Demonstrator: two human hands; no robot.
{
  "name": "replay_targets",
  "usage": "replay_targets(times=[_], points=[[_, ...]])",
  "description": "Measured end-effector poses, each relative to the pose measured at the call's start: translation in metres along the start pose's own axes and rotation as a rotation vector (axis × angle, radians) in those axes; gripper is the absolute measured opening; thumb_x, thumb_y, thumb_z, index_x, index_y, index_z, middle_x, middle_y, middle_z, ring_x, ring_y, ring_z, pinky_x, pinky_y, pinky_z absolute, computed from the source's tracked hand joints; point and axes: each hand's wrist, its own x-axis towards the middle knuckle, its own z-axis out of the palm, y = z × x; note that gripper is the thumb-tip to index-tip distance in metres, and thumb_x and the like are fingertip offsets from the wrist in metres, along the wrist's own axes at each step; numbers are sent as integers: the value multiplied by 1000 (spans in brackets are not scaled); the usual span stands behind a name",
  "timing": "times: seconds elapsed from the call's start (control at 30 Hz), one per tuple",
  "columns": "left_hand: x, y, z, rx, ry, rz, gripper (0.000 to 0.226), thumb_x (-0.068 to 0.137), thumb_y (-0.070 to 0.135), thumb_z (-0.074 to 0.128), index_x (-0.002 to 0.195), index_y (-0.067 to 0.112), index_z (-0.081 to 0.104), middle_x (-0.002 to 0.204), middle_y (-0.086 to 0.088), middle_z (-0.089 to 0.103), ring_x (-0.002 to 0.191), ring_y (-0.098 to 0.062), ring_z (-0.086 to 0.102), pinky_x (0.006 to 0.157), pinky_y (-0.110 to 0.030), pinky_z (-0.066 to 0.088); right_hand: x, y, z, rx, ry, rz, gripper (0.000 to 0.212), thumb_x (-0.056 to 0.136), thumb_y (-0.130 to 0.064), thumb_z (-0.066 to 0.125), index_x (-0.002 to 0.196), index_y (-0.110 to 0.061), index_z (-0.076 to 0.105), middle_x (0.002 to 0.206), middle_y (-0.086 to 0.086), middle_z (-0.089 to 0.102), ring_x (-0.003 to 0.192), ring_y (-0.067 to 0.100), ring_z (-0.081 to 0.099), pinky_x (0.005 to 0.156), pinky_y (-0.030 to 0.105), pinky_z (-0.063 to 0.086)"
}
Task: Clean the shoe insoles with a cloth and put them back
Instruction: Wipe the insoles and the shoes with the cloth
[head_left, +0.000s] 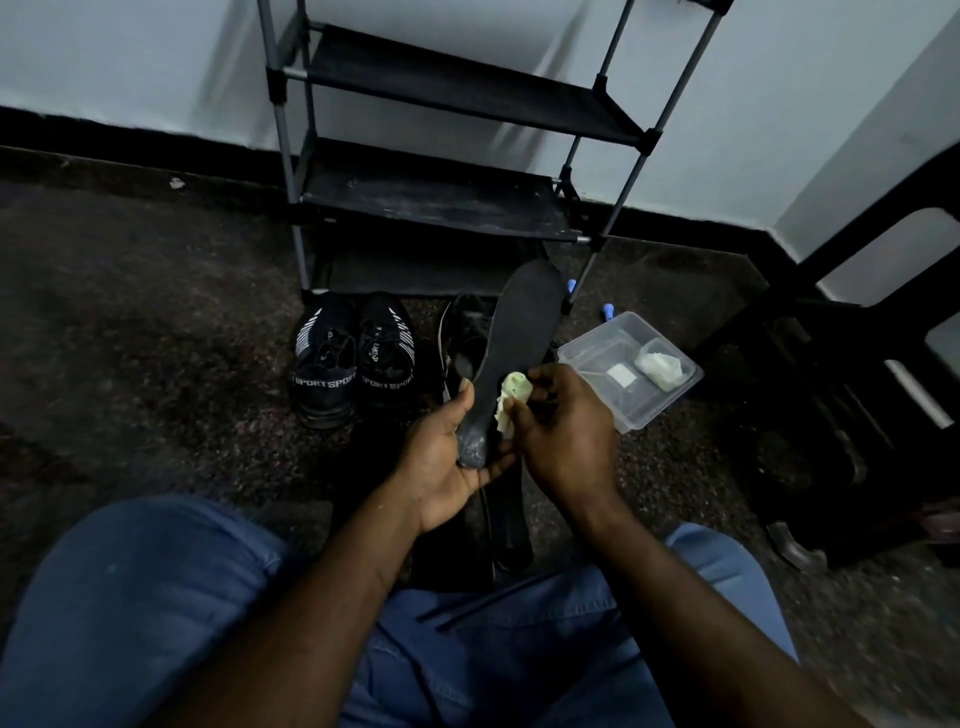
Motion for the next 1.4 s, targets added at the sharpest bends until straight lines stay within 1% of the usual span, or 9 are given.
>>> replay_targets(times=[0.17, 0.47, 0.7, 0.8, 0.9, 1.07, 1.17, 1.33, 1.4], points=[[0, 0, 0, 36, 13, -12, 40, 100, 50, 48, 109, 21, 73, 102, -4, 75, 81, -18, 71, 74, -36, 56, 1, -7, -4, -72, -3, -181, 19, 85, -17, 74, 103, -23, 71, 99, -5, 66, 83, 15, 63, 70, 25, 48], [1, 1, -1, -41, -9, -37, 42, 103, 46, 45, 112, 18, 74, 109, -5, 76, 90, -18, 73, 79, -34, 53, -7, -6, 7, -141, 7, -419, 10, 83, -15, 73, 92, -14, 69, 86, 5, 64, 77, 25, 60, 64, 36, 49], [6, 7, -9, -157, -32, -83, 48, 104, 45, 41, 126, 13, 68, 112, -8, 75, 95, -22, 73, 85, -38, 54, -6, -1, 6, -171, -183, -560, 39, 75, -11, 68, 114, -11, 71, 103, 8, 64, 88, 28, 62, 75, 32, 50], [9, 5, -11, -147, -20, -99, 44, 104, 46, 42, 122, 17, 69, 111, -7, 75, 94, -23, 73, 85, -40, 53, -3, 0, 1, -149, -146, -556, 28, 82, -24, 54, 97, -10, 74, 94, 6, 65, 79, 24, 63, 67, 31, 49], [9, 3, -12, -165, -33, -98, 46, 105, 44, 42, 129, 15, 66, 110, -8, 75, 95, -23, 72, 84, -39, 55, -10, 1, 6, -141, -115, -495, 11, 85, -16, 65, 89, -10, 74, 88, 4, 63, 73, 22, 62, 63, 31, 47], [9, 1, -9, -137, -76, -105, 42, 106, 42, 39, 107, 16, 72, 96, -5, 76, 81, -19, 74, 69, -30, 59, -7, -4, 10, -115, -28, -339, 11, 82, -13, 75, 93, -16, 76, 86, 2, 68, 76, 21, 64, 68, 29, 46], [8, 1, -10, -122, -106, -98, 49, 105, 47, 40, 107, 14, 76, 106, -8, 76, 93, -21, 74, 84, -35, 56, -9, -11, 15, -129, -23, -277, 11, 81, -17, 74, 92, -19, 77, 83, 2, 69, 76, 23, 64, 69, 29, 42], [7, 2, -13, -77, -99, -86, 81, 100, 69, 30, 135, 5, 64, 136, -18, 64, 129, -28, 60, 115, -40, 40, -28, -23, 16, 20, -92, -256, 17, 79, -17, 70, 92, -22, 79, 89, 0, 76, 81, 21, 69, 72, 30, 53], [8, 3, -13, -85, -86, -76, 84, 98, 73, 26, 124, 9, 73, 136, -20, 63, 129, -30, 59, 118, -42, 37, -35, -24, 15, 48, -127, -243, 18, 80, -19, 69, 94, -24, 80, 90, -1, 76, 82, 18, 69, 74, 30, 54]])
